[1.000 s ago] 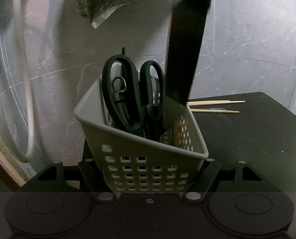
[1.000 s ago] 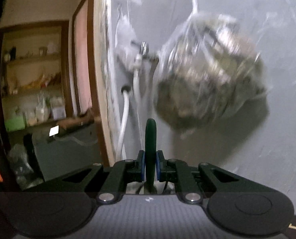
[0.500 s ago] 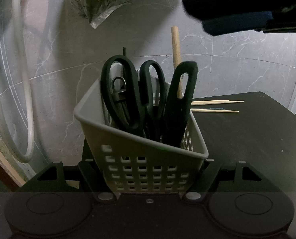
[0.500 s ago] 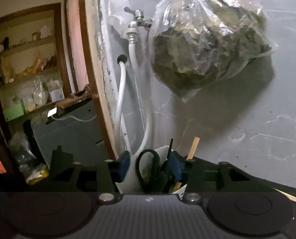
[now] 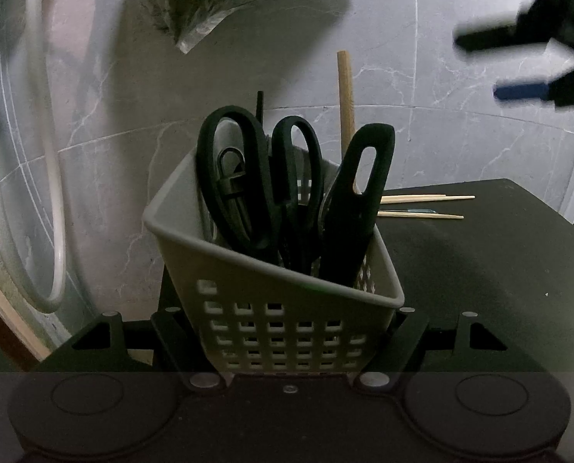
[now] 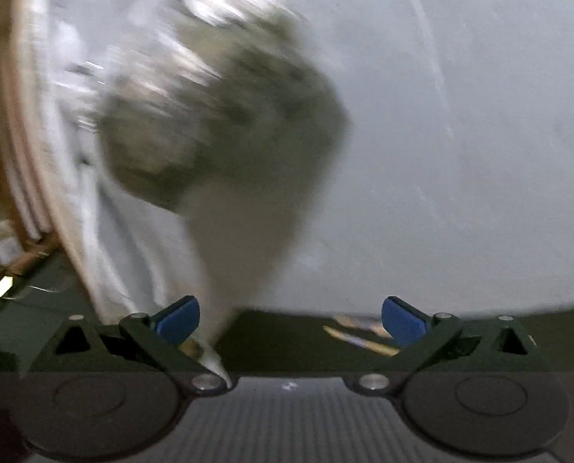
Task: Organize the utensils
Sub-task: 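Open the right gripper and move it back toward the remaining chopsticks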
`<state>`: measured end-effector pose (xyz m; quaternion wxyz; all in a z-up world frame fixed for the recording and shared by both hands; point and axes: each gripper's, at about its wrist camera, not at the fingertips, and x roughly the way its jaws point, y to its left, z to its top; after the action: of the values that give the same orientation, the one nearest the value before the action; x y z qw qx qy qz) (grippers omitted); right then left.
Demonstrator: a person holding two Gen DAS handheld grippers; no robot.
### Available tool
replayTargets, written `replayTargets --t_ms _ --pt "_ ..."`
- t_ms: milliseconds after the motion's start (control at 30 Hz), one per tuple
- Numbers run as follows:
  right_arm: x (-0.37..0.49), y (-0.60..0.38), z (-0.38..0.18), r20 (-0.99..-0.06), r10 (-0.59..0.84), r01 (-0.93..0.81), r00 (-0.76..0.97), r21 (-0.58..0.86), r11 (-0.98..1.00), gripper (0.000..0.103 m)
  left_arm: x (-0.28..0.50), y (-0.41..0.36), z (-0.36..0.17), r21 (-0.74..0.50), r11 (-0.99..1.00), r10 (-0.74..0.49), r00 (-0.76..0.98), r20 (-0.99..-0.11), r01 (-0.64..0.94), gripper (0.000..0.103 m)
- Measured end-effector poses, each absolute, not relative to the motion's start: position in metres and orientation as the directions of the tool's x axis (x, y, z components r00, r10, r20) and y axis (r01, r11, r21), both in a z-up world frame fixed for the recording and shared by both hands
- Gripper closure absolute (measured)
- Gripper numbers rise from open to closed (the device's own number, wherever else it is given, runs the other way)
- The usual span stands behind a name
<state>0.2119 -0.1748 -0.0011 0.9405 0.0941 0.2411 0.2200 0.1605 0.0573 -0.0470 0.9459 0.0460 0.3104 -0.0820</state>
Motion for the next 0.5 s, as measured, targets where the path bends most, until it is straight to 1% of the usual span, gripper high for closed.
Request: replayTargets --t_ms 100,233,400,500 --pt "0.242 -0.187 -0.023 -0.515 0.436 -0.326 0.738 0.294 0.899 0.0 0.161 0.058 -0.048 0.035 0.983 -0.123 0.794 -0.595 0.179 0.026" --pt "0.283 -0.193 -0.058 -0.624 0.422 -0.363 0.658 0.228 0.904 0.0 0.16 0.058 -0.047 0.036 0.984 -0.118 0.793 -0.598 0.173 0.026" --pt "0.332 -0.193 -0.092 -0.719 0.411 -0.48 0.561 0.123 0.869 0.0 0.159 0.054 -0.047 0.039 0.987 -0.1 0.792 -0.602 0.155 0.026" --pt "0.358 -0.191 -0.106 -0.752 0.419 -0.527 0.509 0.113 0.843 0.0 0.159 0.052 -0.047 0.04 0.989 -0.088 0.791 -0.605 0.141 0.026"
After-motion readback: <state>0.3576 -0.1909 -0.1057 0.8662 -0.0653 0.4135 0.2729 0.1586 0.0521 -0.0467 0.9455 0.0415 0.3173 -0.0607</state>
